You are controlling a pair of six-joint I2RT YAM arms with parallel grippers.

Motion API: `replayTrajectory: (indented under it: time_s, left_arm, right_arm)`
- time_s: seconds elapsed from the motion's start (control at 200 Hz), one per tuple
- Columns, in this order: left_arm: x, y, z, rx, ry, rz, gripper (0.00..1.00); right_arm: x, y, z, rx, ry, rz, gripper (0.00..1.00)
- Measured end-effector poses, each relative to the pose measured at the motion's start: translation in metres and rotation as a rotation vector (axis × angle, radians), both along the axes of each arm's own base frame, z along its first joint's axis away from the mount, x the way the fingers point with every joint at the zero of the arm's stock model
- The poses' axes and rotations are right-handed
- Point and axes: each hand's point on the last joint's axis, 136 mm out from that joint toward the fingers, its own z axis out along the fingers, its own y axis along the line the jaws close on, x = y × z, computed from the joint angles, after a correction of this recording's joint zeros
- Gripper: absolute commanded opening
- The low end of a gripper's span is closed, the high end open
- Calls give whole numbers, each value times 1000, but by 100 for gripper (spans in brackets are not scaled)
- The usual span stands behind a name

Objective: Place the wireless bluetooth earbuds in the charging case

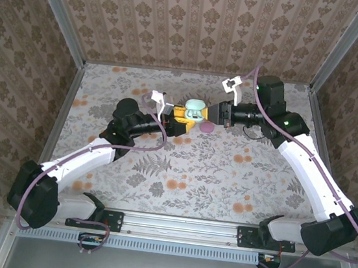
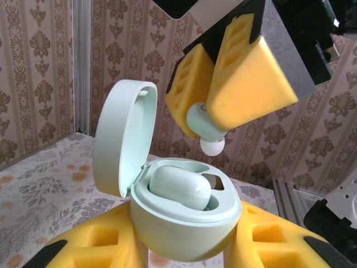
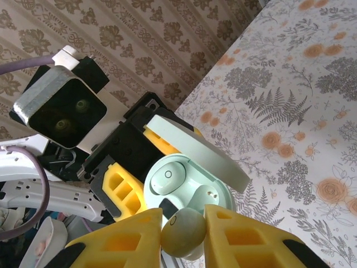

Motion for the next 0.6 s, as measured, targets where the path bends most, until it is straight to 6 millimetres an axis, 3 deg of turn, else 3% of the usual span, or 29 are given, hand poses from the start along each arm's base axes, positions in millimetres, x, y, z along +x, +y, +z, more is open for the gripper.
replayTrajectory:
  time_s: [0.6]
  left_arm:
    - [-2, -1, 0, 0, 0, -6, 29]
  right_arm:
    - [2, 8, -3, 1, 1, 15, 25]
